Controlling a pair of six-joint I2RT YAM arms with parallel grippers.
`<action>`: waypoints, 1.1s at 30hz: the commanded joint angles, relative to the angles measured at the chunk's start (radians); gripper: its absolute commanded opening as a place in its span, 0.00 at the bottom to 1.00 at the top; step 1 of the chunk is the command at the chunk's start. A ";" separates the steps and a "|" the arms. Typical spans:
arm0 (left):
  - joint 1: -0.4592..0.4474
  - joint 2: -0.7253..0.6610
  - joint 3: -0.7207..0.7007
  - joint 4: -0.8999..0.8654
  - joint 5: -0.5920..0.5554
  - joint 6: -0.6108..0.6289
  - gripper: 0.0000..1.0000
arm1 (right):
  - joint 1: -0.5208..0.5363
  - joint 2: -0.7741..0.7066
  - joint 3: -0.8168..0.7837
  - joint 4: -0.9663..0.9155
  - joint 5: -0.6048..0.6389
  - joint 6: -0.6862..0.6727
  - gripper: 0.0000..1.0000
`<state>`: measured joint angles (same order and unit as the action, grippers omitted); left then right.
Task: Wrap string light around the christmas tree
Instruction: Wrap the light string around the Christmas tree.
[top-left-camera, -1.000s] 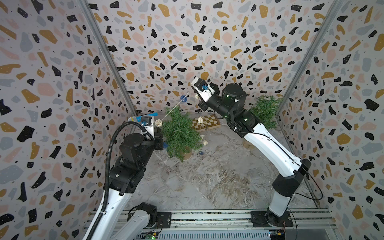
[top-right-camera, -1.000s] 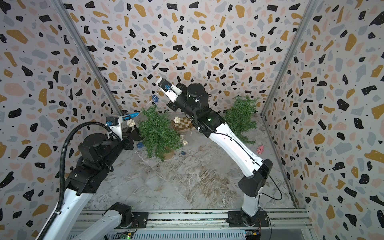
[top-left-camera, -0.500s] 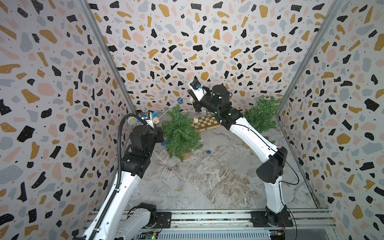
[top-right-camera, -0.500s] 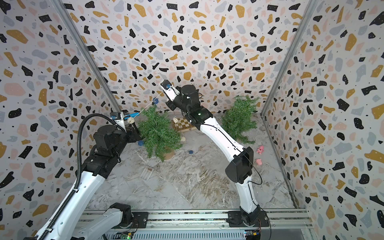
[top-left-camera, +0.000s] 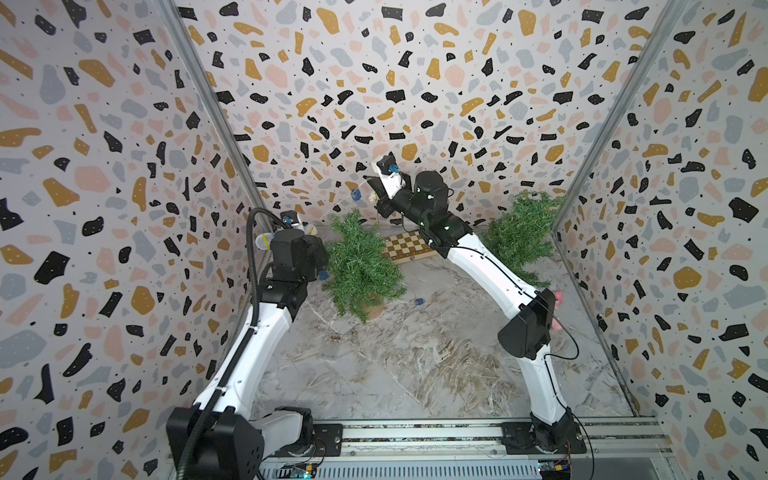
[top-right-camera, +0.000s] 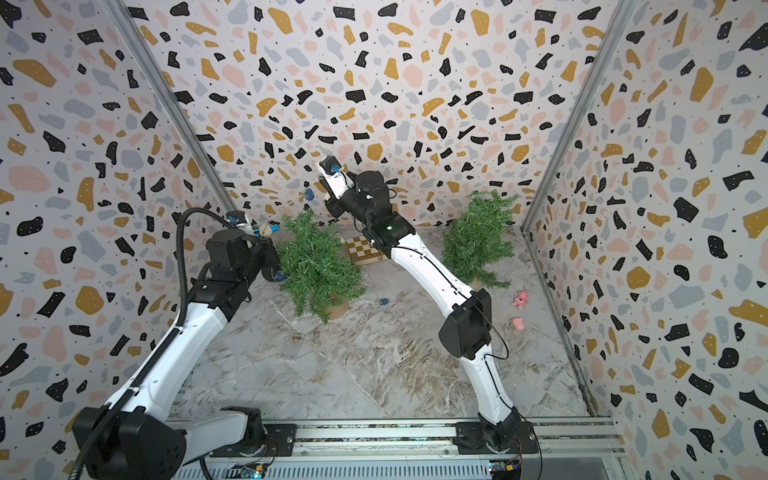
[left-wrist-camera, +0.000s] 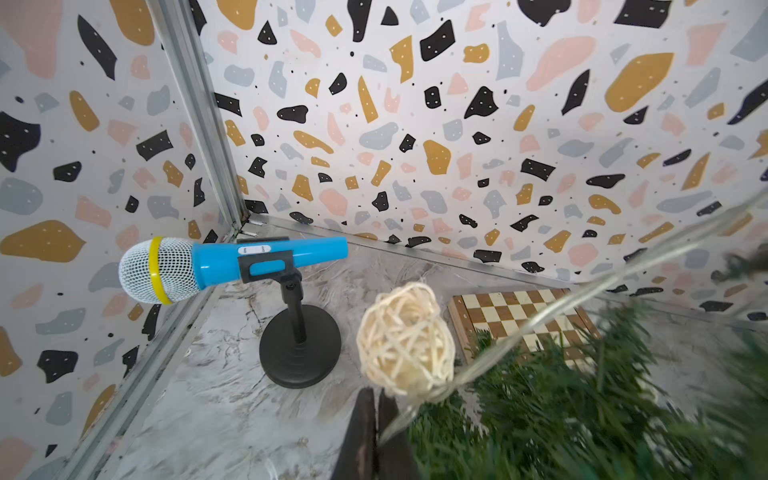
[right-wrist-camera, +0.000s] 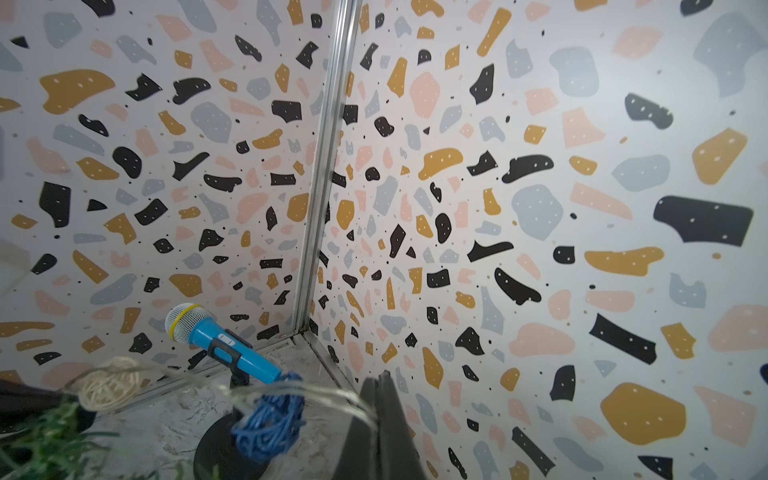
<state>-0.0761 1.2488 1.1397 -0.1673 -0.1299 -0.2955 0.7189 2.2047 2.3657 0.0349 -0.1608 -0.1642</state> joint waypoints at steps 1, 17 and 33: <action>0.059 0.041 0.069 -0.007 0.127 -0.074 0.00 | -0.008 0.004 0.034 -0.002 0.026 0.023 0.00; 0.078 0.186 0.125 -0.098 0.449 -0.091 0.00 | -0.055 -0.039 -0.085 -0.129 0.150 -0.010 0.00; 0.078 0.038 0.068 -0.201 0.410 -0.080 0.52 | -0.062 -0.272 -0.379 -0.201 0.233 0.004 0.00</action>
<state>0.0044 1.3560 1.2232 -0.3408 0.3252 -0.3878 0.6582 1.9923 2.0224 -0.1368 0.0261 -0.1650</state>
